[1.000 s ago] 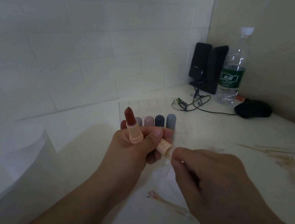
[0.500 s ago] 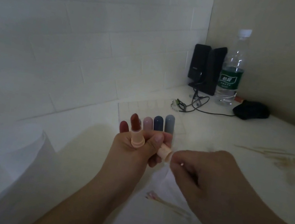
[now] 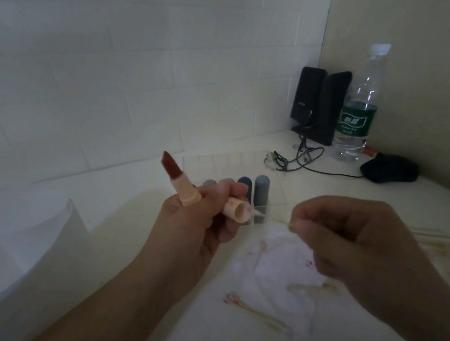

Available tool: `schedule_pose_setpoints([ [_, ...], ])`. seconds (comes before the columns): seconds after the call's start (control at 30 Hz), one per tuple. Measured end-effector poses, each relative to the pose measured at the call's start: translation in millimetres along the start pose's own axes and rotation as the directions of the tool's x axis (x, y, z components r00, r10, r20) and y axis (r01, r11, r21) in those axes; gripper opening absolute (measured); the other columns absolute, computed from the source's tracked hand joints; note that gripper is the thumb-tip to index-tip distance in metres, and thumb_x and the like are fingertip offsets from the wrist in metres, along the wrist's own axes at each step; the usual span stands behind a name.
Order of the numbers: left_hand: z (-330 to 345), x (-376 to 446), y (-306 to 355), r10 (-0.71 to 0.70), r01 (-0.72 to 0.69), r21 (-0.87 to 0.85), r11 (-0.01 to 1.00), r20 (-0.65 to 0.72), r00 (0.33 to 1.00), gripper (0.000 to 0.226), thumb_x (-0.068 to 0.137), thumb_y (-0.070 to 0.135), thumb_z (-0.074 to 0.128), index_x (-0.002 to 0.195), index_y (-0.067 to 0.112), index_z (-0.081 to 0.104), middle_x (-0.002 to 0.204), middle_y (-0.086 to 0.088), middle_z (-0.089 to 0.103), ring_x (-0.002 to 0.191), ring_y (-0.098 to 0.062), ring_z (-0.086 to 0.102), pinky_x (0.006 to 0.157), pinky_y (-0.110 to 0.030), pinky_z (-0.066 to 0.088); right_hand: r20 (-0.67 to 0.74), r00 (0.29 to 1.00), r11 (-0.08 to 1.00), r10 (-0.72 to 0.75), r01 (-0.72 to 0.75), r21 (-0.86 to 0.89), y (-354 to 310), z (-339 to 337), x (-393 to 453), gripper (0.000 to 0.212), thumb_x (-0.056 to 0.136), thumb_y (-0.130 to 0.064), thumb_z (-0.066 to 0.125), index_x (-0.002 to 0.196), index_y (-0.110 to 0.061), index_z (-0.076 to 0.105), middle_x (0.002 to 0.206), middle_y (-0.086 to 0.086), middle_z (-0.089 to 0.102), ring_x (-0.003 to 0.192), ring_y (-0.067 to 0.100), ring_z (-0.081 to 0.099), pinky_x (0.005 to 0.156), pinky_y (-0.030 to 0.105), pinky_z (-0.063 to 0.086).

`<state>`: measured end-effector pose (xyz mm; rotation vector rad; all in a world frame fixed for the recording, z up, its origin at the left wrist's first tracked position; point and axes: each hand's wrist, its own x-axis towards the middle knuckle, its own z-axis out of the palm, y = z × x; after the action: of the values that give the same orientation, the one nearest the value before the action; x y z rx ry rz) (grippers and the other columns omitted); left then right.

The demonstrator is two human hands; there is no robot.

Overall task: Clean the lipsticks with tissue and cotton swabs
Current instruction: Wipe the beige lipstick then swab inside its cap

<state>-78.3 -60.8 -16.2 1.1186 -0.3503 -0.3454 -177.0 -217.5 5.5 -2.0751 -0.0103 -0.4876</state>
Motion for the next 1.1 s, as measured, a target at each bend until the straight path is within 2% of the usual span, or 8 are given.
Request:
schedule_pose_setpoints([
  [0.13, -3, 4, 3, -0.142, 0.139, -0.279, 0.95, 0.01, 0.99, 0.022, 0.091, 0.018, 0.051, 0.09, -0.003, 0.059, 0.076, -0.01, 0.057, 0.053, -0.01, 0.052, 0.043, -0.018, 0.043, -0.078, 0.984, 0.976, -0.158, 0.143, -0.165, 0, 1, -4, 0.02, 0.092, -0.033, 0.05, 0.073, -0.03, 0.058, 0.056, -0.002, 0.054, 0.048, 0.016, 0.048, 0.045, 0.016, 0.04],
  [0.23, 0, 2, 2, -0.149, 0.16, -0.377, 0.912, 0.06, 0.987, 0.02, 0.091, 0.014, 0.051, 0.105, 0.0, 0.053, 0.076, -0.011, 0.056, 0.055, -0.013, 0.054, 0.044, -0.02, 0.046, -0.034, 0.977, 0.955, -0.208, 0.196, -0.222, 2, 8, -7, 0.023, 0.095, -0.031, 0.045, 0.073, -0.029, 0.052, 0.054, -0.004, 0.052, 0.044, 0.009, 0.048, 0.043, 0.01, 0.036],
  [0.37, 1, 1, -1, -0.094, 0.108, -0.284, 0.953, 0.065, 0.993, 0.024, 0.086, 0.014, 0.052, 0.093, -0.006, 0.061, 0.073, -0.013, 0.059, 0.054, -0.014, 0.056, 0.043, -0.02, 0.045, 0.037, 0.964, 0.874, -0.264, 0.255, -0.413, 5, 11, -7, 0.018, 0.096, -0.029, 0.046, 0.078, -0.032, 0.048, 0.045, -0.012, 0.044, 0.037, 0.005, 0.041, 0.041, 0.006, 0.029],
  [0.6, 3, 0, 2, -0.062, 0.069, -0.205, 0.976, 0.039, 0.997, 0.026, 0.08, 0.015, 0.055, 0.089, -0.008, 0.063, 0.076, -0.012, 0.061, 0.055, -0.014, 0.059, 0.045, -0.018, 0.045, 0.022, 0.951, 0.818, -0.308, 0.277, -0.504, 3, 8, -8, 0.007, 0.088, -0.034, 0.051, 0.084, -0.036, 0.056, 0.037, -0.021, 0.03, 0.037, -0.003, 0.041, 0.045, -0.002, 0.029],
  [0.7, 3, 0, 1, -0.041, 0.044, -0.174, 0.984, 0.025, 0.999, 0.024, 0.081, 0.016, 0.055, 0.087, -0.006, 0.066, 0.081, -0.013, 0.061, 0.058, -0.014, 0.06, 0.048, -0.018, 0.047, 0.061, 0.95, 0.788, -0.306, 0.289, -0.543, 3, 13, -10, 0.025, 0.086, -0.036, 0.044, 0.082, -0.031, 0.068, 0.042, -0.024, 0.035, 0.035, -0.008, 0.036, 0.052, -0.006, 0.031],
  [0.8, 2, 0, 1, -0.044, 0.046, -0.162, 0.986, 0.014, 0.999, 0.022, 0.086, 0.012, 0.053, 0.072, 0.002, 0.066, 0.085, -0.012, 0.064, 0.061, -0.016, 0.061, 0.048, -0.019, 0.047, 0.109, 0.939, 0.778, -0.327, 0.333, -0.533, 2, 20, -14, 0.024, 0.083, -0.035, 0.045, 0.08, -0.031, 0.069, 0.042, -0.021, 0.034, 0.034, -0.006, 0.036, 0.049, -0.004, 0.031],
  [0.93, 1, 0, -2, -0.034, 0.035, -0.074, 0.997, 0.008, 0.999, 0.019, 0.086, 0.015, 0.054, 0.076, 0.004, 0.066, 0.084, -0.008, 0.065, 0.068, -0.015, 0.061, 0.057, -0.023, 0.05, 0.098, 0.925, 0.802, -0.366, 0.367, -0.471, -4, 20, -17, 0.02, 0.086, -0.034, 0.048, 0.086, -0.031, 0.068, 0.042, -0.02, 0.036, 0.037, -0.001, 0.045, 0.043, 0.004, 0.035],
  [1.1, 2, -3, -1, 0.035, -0.037, 0.058, 0.998, 0.03, 0.999, 0.021, 0.076, 0.023, 0.058, 0.065, 0.016, 0.075, 0.085, -0.008, 0.061, 0.074, -0.015, 0.06, 0.071, -0.03, 0.046, 0.003, 0.907, 0.731, -0.421, 0.341, -0.592, -1, 16, -15, 0.026, 0.087, -0.03, 0.047, 0.084, -0.023, 0.071, 0.047, -0.018, 0.045, 0.036, 0.0, 0.046, 0.053, 0.016, 0.041],
])
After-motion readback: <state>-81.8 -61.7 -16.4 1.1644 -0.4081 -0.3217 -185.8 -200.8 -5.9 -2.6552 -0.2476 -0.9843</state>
